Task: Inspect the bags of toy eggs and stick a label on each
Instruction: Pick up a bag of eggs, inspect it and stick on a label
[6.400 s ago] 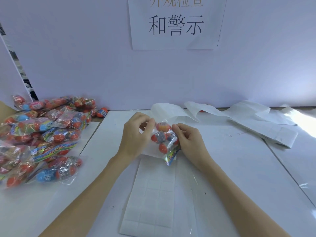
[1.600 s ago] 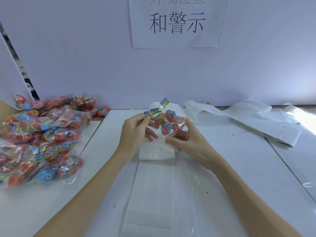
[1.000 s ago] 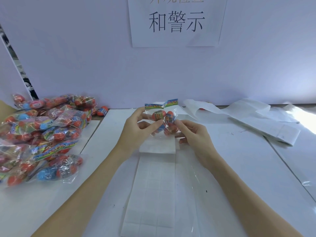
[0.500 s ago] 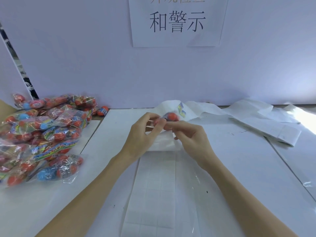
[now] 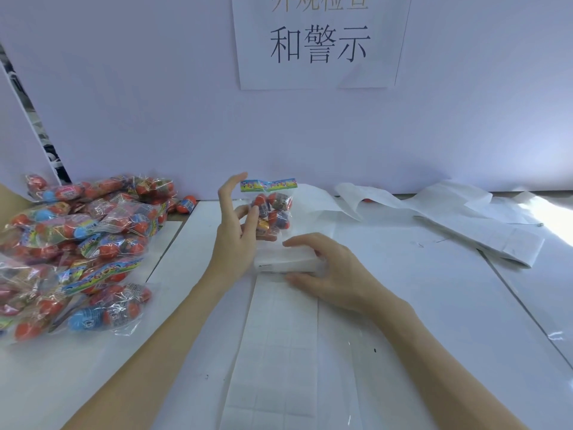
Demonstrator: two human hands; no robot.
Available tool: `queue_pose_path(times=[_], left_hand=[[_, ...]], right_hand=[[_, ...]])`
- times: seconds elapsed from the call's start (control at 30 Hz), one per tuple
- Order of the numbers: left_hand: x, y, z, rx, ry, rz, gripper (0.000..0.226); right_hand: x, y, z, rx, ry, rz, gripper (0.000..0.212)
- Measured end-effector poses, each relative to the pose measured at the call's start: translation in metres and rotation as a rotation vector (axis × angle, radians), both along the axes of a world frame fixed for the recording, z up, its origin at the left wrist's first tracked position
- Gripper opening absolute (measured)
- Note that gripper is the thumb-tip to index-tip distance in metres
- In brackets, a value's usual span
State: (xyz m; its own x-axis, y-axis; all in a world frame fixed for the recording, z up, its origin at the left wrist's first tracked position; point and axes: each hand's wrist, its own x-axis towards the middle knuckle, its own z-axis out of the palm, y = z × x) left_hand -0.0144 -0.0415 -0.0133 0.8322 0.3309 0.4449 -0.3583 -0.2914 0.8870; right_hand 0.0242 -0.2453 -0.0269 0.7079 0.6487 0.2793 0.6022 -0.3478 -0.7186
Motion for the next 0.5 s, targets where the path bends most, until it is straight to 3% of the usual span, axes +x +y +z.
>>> queue_pose_path(times=[0.13,0.27,0.4,0.5], left_hand=[[0.001,0.003,0.001,0.051,0.012,0.035,0.027],[0.000,0.000,0.004,0.046,0.014,0.074,0.037],[0.000,-0.004,0.009,-0.101,0.086,-0.016,0.024],[-0.002,-0.007,0.006,-0.016,0.117,-0.058,0.028]], right_hand=[[0.003,-0.001,-0.002,0.080,-0.011,-0.078,0.024],[0.006,-0.004,0.000,0.175,0.018,-0.143,0.015],[0.008,-0.004,-0.001,0.194,0.050,-0.195,0.009],[0.009,-0.003,-0.001,0.196,0.043,-0.209,0.009]])
